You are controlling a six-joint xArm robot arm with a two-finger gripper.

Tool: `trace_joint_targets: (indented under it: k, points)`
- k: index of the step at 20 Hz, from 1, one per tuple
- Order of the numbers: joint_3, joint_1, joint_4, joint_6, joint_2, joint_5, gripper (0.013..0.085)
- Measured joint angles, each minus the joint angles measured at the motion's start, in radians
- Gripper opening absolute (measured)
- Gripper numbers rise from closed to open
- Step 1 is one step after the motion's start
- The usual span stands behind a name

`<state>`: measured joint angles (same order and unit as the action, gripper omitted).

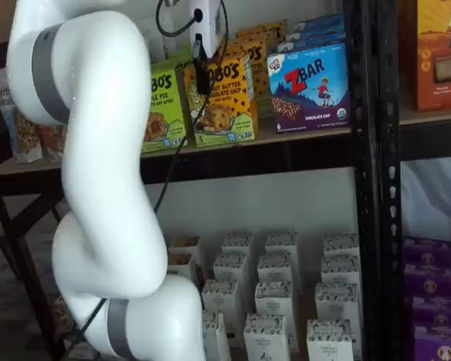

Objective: Pick up the orange box on the top shelf, the fifth box from the left

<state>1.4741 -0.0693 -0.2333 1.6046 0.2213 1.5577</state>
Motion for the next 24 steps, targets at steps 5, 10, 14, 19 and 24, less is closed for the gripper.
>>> trace_joint_targets:
  k: [5,10,14,19,24]
  points:
    - [-0.001,0.0,-0.001,0.0,0.001,0.001,0.053]
    - [0.0,0.003,0.0,-0.002,0.0,0.001,0.053]
    - [-0.001,0.003,0.0,-0.003,0.001,-0.002,0.053]
    - [0.0,0.004,0.003,-0.003,0.0,0.0,0.053]
    - [-0.002,0.004,0.0,-0.003,0.001,-0.003,0.053]
